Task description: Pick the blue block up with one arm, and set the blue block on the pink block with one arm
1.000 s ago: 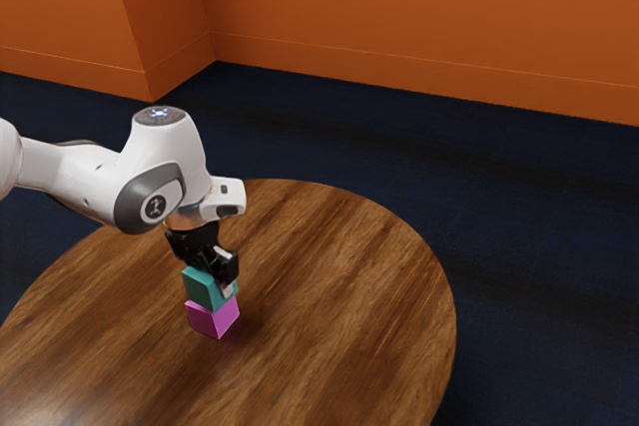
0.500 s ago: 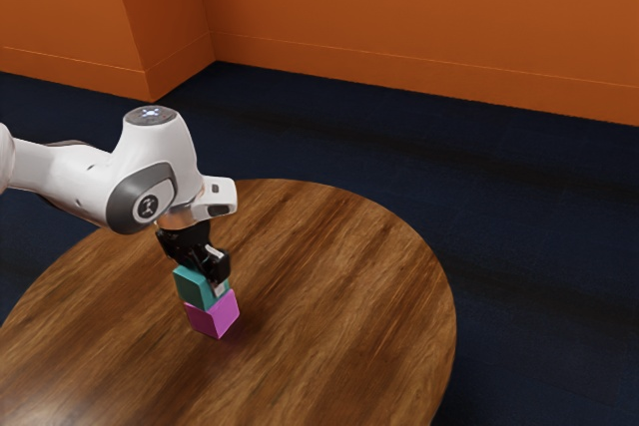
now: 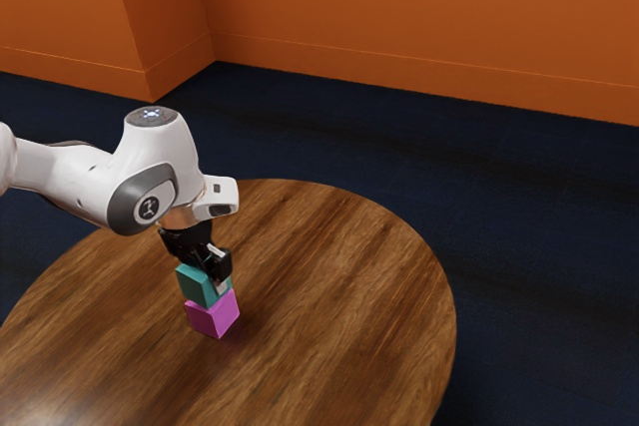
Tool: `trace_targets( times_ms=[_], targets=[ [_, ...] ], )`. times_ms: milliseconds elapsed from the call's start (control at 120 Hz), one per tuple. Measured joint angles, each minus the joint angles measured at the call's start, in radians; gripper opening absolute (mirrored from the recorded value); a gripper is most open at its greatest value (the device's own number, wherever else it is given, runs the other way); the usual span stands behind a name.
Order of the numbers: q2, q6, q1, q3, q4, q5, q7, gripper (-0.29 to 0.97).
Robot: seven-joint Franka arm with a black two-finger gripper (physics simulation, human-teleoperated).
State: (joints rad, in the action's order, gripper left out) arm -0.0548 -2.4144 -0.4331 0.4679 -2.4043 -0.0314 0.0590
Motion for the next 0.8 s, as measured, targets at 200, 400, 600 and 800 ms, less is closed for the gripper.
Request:
trace_targets(
  times_ms=[200, 400, 600, 800],
  targets=[
    [0.0, -0.002, 0.001, 0.0, 0.0, 0.006, 0.006, 0.47],
    [-0.001, -0.002, 0.0, 0.0, 0.0, 0.009, 0.012, 0.6],
    [-0.118, 0.017, -0.002, 0.005, 0.004, 0.011, 0.018, 0.65],
    [-0.203, 0.124, -0.001, 0.009, 0.072, 0.036, 0.022, 0.67]
  ],
)
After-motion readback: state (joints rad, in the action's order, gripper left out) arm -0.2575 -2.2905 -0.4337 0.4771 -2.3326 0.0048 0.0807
